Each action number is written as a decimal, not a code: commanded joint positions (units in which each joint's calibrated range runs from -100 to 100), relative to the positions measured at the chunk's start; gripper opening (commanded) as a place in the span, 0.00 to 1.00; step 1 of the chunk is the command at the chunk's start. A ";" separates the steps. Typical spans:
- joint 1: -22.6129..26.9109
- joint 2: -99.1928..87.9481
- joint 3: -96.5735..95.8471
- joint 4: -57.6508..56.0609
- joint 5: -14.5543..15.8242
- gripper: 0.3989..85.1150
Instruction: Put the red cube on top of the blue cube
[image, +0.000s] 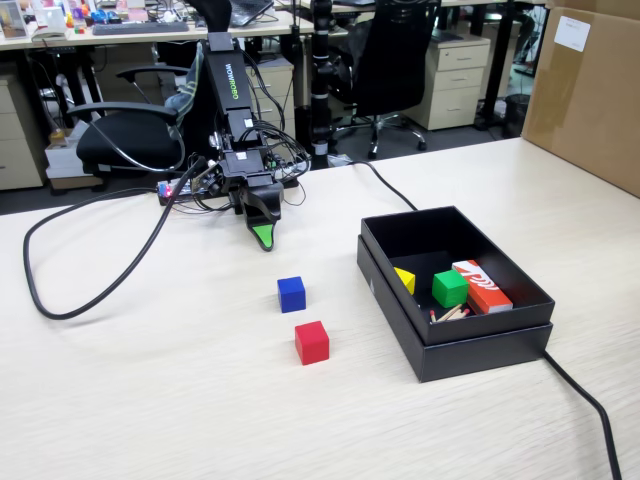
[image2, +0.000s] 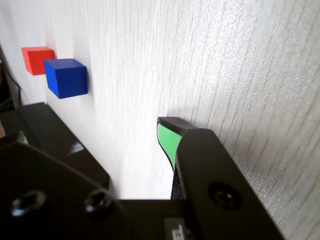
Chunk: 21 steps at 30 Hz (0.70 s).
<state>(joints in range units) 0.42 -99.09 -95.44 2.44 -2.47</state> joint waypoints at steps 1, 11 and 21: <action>0.00 0.59 -1.21 -1.19 -0.29 0.59; 0.00 0.70 -1.21 -1.19 -0.29 0.59; 0.05 0.13 -1.48 -1.19 0.15 0.58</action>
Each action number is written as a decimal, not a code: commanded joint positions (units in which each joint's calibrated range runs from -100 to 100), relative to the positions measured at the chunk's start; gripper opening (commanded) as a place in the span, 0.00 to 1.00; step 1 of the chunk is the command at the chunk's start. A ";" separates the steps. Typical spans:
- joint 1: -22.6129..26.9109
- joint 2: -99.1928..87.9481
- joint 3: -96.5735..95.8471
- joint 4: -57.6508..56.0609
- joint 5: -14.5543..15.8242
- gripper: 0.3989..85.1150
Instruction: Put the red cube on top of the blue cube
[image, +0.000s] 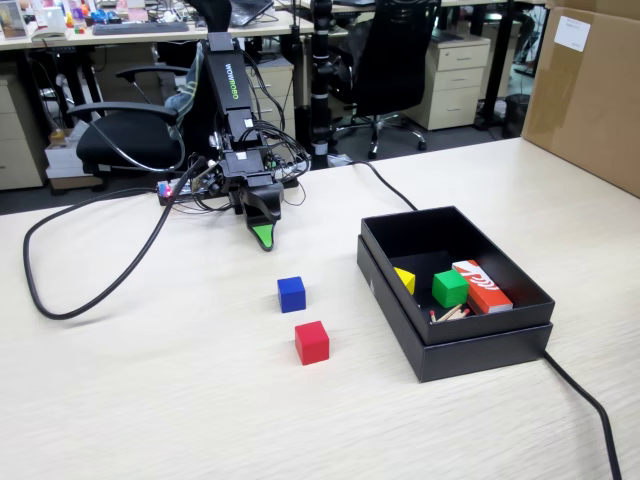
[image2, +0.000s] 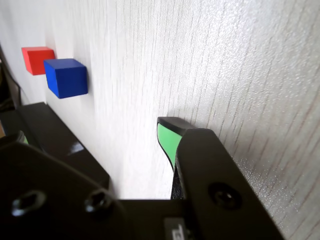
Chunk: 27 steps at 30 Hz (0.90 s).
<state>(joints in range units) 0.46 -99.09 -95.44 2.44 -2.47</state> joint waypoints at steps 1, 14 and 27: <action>0.00 0.01 -1.39 -1.19 0.44 0.58; 0.24 0.13 24.99 -25.46 2.39 0.55; 0.39 25.71 67.69 -51.81 5.08 0.55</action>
<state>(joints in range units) 1.00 -76.18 -33.46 -47.12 2.27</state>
